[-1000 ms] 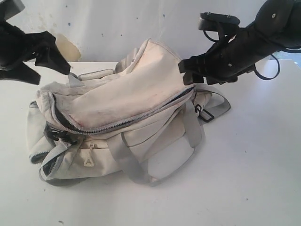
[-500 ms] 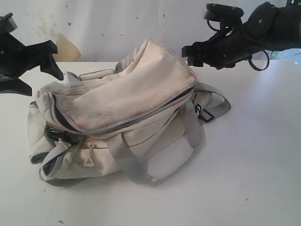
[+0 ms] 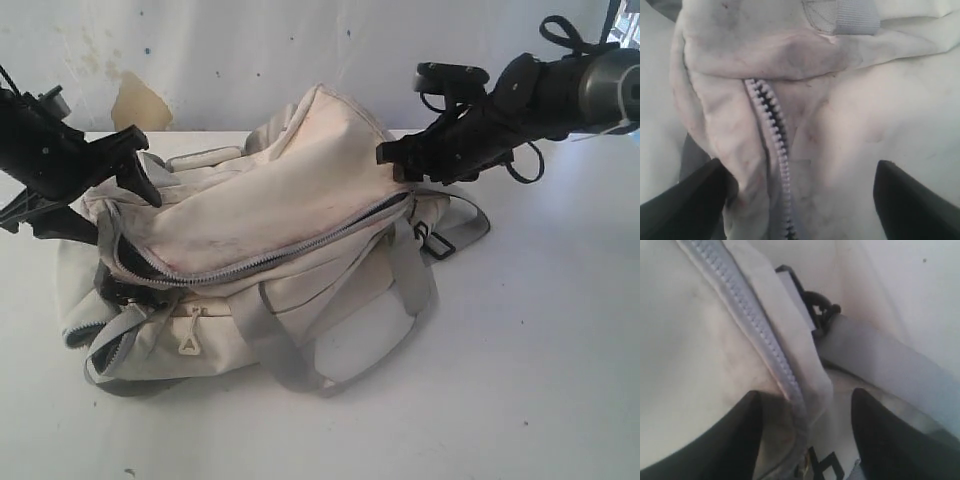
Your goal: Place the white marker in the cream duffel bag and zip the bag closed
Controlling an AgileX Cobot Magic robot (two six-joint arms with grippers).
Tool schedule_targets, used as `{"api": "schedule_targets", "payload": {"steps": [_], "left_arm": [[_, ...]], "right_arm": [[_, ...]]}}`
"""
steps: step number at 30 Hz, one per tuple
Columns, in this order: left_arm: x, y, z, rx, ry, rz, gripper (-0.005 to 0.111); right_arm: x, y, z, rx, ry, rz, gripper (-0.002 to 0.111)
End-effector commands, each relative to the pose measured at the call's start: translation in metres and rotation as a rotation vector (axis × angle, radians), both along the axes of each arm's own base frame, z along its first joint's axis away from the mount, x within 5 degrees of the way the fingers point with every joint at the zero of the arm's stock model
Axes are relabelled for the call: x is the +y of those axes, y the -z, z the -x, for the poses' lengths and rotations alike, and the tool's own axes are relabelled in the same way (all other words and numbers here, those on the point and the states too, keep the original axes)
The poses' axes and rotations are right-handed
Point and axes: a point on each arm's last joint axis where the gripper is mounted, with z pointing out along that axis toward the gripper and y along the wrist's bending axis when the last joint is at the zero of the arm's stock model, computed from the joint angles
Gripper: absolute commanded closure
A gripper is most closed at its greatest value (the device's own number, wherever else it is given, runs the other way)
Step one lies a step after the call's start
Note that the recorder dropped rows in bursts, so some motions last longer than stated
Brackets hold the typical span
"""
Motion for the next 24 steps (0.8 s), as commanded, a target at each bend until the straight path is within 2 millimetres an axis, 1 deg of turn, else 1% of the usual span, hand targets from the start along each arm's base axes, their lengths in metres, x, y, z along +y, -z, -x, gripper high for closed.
{"api": "schedule_targets", "payload": {"steps": [1,2,4,6,9,11,12,13,17,19,21,24], "left_arm": [[-0.002,0.012,-0.004,0.033,0.022,0.011,0.010],[-0.002,0.016,-0.004,0.040,0.023,0.010,0.010],[-0.002,0.020,-0.005,0.050,0.022,0.009,0.013],[-0.002,0.024,-0.007,0.050,0.016,0.006,0.023],[-0.002,0.029,-0.010,0.047,0.004,0.004,0.053],[-0.002,0.033,-0.011,0.051,-0.004,0.010,0.082],[-0.003,0.035,-0.012,0.055,-0.006,0.011,0.098],[-0.003,0.035,-0.012,0.051,-0.003,0.012,0.106],[-0.001,0.035,-0.015,0.029,-0.013,0.020,0.106],[0.002,0.030,-0.019,0.019,-0.021,0.028,0.106],[0.005,0.024,-0.023,0.002,-0.029,0.035,0.106],[0.014,0.007,-0.035,-0.054,-0.053,0.048,0.106]], "right_arm": [[-0.001,0.002,-0.009,0.022,-0.035,0.011,0.046],[0.000,0.002,-0.011,0.018,-0.035,0.011,0.046],[0.000,0.002,-0.013,0.016,-0.035,0.008,0.048],[0.000,0.003,-0.012,0.028,-0.038,0.007,0.060],[0.001,0.004,-0.010,0.049,-0.046,0.008,0.089],[0.001,0.005,-0.008,0.072,-0.057,0.010,0.108],[0.001,0.006,-0.007,0.086,-0.060,0.009,0.108],[0.001,0.006,-0.006,0.099,-0.067,0.011,0.108],[0.002,0.007,-0.001,0.149,-0.086,0.011,0.108],[0.002,0.002,0.002,0.164,-0.087,0.006,0.108],[0.001,-0.005,0.005,0.184,-0.050,-0.011,0.108],[-0.003,-0.018,0.015,0.236,-0.009,-0.006,0.108]]}}
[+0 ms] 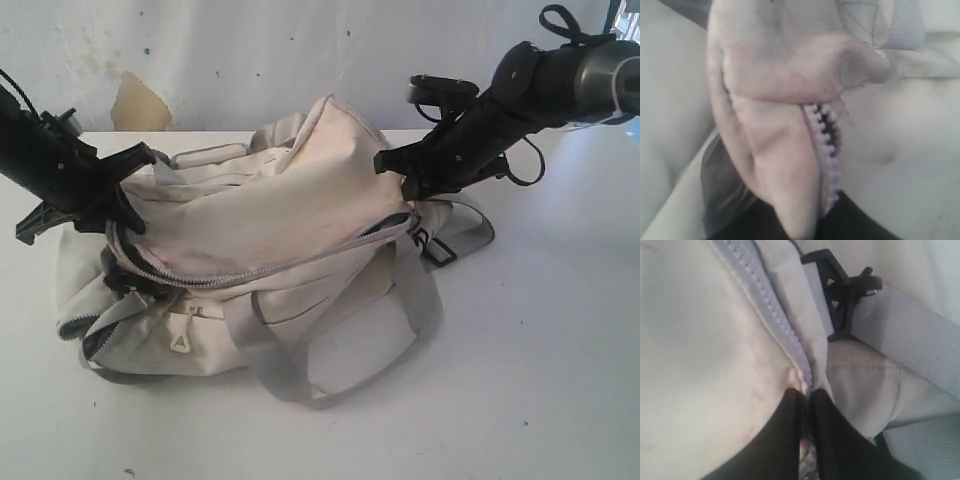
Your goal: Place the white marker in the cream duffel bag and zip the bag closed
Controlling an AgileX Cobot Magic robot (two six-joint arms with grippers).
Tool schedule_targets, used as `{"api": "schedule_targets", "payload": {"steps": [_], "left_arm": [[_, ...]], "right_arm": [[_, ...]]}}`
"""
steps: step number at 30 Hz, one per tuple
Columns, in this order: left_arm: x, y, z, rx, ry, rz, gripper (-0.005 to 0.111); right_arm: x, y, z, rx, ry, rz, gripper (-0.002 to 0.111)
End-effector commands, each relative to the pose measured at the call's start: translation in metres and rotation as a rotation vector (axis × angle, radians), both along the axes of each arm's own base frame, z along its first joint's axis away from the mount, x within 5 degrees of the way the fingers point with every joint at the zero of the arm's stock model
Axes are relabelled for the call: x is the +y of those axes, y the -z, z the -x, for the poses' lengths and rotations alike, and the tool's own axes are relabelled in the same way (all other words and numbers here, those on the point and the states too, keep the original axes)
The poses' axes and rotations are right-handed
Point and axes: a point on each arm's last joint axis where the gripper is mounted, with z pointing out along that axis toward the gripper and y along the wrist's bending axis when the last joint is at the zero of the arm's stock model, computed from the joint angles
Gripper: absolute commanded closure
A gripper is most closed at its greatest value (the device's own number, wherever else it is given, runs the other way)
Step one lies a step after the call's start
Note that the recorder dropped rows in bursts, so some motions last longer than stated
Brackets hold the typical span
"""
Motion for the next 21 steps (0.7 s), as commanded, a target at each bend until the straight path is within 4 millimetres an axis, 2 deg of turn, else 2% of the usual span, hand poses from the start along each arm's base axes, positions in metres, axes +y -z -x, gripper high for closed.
{"api": "schedule_targets", "payload": {"steps": [1,4,7,9,11,14,16,18,21], "left_arm": [[0.013,-0.027,-0.020,-0.112,-0.053,0.025,0.106],[0.021,-0.053,-0.040,-0.226,-0.055,0.037,0.106],[0.020,-0.064,-0.055,-0.302,-0.030,0.053,0.106],[0.019,-0.063,-0.066,-0.313,-0.031,0.069,0.106],[0.017,-0.052,-0.073,-0.270,-0.001,0.079,0.106],[0.015,-0.039,-0.071,-0.217,0.077,0.069,0.106],[0.016,-0.045,-0.068,-0.241,0.136,0.048,0.105],[0.018,-0.057,-0.065,-0.264,0.144,0.041,0.091],[0.020,-0.072,-0.058,-0.286,0.170,0.010,0.057]], "right_arm": [[-0.008,-0.023,0.018,0.084,0.055,0.011,0.108],[-0.013,-0.041,0.041,0.093,0.090,-0.007,0.108],[-0.016,-0.053,0.065,0.082,0.098,-0.015,0.108],[-0.012,-0.060,0.083,0.083,0.083,-0.027,0.108],[-0.003,-0.058,0.101,0.113,0.057,-0.038,0.108],[0.000,-0.047,0.105,0.120,0.062,-0.041,0.108],[0.000,-0.045,0.103,0.099,0.072,-0.043,0.108],[0.000,-0.046,0.101,0.092,0.112,-0.068,0.108],[0.000,-0.047,0.099,0.080,0.132,-0.079,0.106]]}}
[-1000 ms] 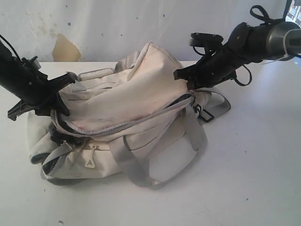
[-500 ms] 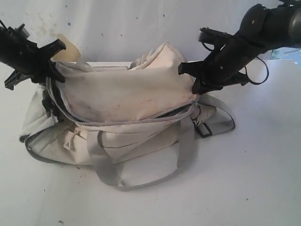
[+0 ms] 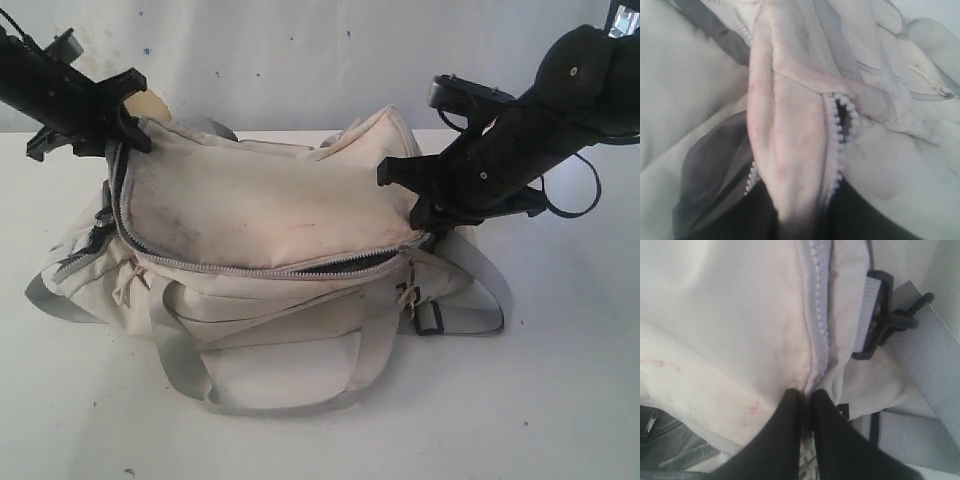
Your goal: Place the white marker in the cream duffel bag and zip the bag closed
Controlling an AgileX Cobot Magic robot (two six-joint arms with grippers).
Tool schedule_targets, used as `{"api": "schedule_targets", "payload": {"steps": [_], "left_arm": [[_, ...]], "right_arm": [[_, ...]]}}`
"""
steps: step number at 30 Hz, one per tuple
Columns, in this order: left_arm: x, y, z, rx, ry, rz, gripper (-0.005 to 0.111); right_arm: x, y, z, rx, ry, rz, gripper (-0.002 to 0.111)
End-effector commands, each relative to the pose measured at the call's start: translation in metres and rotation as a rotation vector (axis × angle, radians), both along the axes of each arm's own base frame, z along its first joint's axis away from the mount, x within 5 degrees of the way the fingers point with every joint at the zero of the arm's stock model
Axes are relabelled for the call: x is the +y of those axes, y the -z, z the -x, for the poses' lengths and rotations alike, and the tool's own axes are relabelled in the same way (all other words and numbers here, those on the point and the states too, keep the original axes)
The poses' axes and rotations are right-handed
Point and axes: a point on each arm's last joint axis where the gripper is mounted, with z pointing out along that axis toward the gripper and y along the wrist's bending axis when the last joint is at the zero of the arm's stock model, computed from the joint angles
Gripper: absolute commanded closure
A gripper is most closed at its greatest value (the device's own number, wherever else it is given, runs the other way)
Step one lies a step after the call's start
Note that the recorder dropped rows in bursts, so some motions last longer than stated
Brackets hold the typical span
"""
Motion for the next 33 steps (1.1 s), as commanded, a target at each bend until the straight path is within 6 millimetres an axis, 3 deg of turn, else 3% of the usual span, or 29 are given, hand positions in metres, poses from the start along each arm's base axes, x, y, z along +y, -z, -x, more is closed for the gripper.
{"api": "schedule_targets", "payload": {"steps": [1,3,5,10,19,21,24,27,33], "left_arm": [[0.006,-0.030,0.009,-0.066,0.022,-0.045,0.047],[0.006,-0.036,0.015,-0.052,0.049,-0.063,0.029],[0.008,-0.039,0.018,-0.044,0.067,-0.090,0.021],[0.008,-0.050,0.029,-0.020,0.108,-0.115,0.022],[0.003,-0.094,0.061,-0.067,0.181,-0.135,0.026],[-0.009,-0.100,0.077,-0.069,0.212,-0.107,0.026],[-0.047,-0.095,0.107,-0.066,0.311,-0.103,0.026],[-0.089,-0.080,0.139,-0.088,0.385,-0.098,0.026],[-0.147,-0.044,0.186,-0.055,0.466,-0.035,0.026]], "right_arm": [[-0.001,0.000,-0.001,-0.018,0.017,0.002,0.104],[-0.001,0.000,-0.001,-0.019,0.017,0.001,0.093],[-0.001,-0.001,-0.002,-0.025,0.019,0.001,0.081],[-0.003,-0.006,-0.006,-0.050,0.031,-0.006,0.052],[-0.020,-0.040,-0.025,-0.089,0.063,-0.036,0.048],[-0.027,-0.037,-0.031,-0.078,0.096,-0.056,0.048],[-0.034,-0.035,-0.036,-0.059,0.107,-0.113,0.053],[-0.037,-0.037,-0.037,-0.066,0.075,-0.153,0.053],[-0.038,-0.036,-0.036,-0.063,0.065,-0.139,0.053]]}}
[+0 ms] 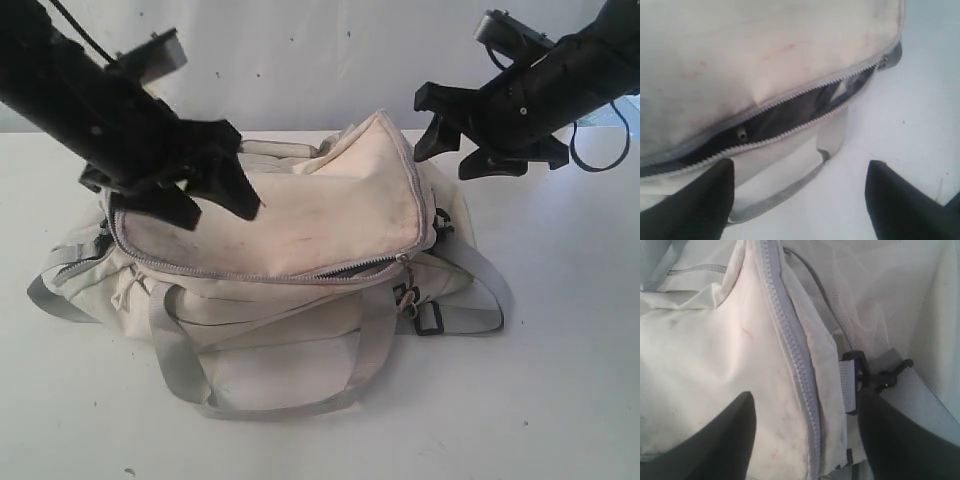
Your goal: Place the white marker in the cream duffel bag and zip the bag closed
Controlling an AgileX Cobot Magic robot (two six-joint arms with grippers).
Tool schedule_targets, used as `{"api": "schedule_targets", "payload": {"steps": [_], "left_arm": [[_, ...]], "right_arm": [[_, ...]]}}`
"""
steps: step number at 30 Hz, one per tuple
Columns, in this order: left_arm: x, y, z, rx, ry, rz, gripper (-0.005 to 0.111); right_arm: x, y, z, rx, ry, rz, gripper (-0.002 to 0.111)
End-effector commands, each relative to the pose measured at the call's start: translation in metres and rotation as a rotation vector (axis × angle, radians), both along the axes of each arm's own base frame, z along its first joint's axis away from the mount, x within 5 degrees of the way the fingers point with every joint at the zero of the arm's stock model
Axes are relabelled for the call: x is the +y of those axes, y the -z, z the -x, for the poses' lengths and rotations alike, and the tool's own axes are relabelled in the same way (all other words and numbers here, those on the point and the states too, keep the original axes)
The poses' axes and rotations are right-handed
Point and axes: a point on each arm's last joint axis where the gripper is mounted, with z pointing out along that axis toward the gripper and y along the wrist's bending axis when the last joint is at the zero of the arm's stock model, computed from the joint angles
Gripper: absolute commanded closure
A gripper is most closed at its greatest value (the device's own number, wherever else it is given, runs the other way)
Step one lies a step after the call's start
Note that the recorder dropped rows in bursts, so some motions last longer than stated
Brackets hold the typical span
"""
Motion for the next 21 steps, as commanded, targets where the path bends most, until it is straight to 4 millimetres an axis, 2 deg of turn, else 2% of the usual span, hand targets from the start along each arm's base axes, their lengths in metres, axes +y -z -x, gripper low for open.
{"api": "schedule_targets", "payload": {"steps": [1,7,14,21], "left_arm": [[-0.030,0.015,0.023,0.005,0.008,0.062,0.026],[-0.065,0.033,0.047,-0.087,0.040,0.073,0.026],[-0.098,0.043,0.070,-0.235,0.017,0.127,0.026],[-0.114,0.062,0.072,-0.127,-0.139,0.209,0.026]], "right_arm": [[-0.004,-0.002,-0.001,-0.004,-0.007,0.004,0.053],[-0.004,0.000,0.005,0.028,-0.098,0.033,0.053],[-0.023,0.001,0.004,0.061,-0.074,0.022,0.053],[-0.037,0.001,0.002,0.070,-0.044,0.020,0.053]]}}
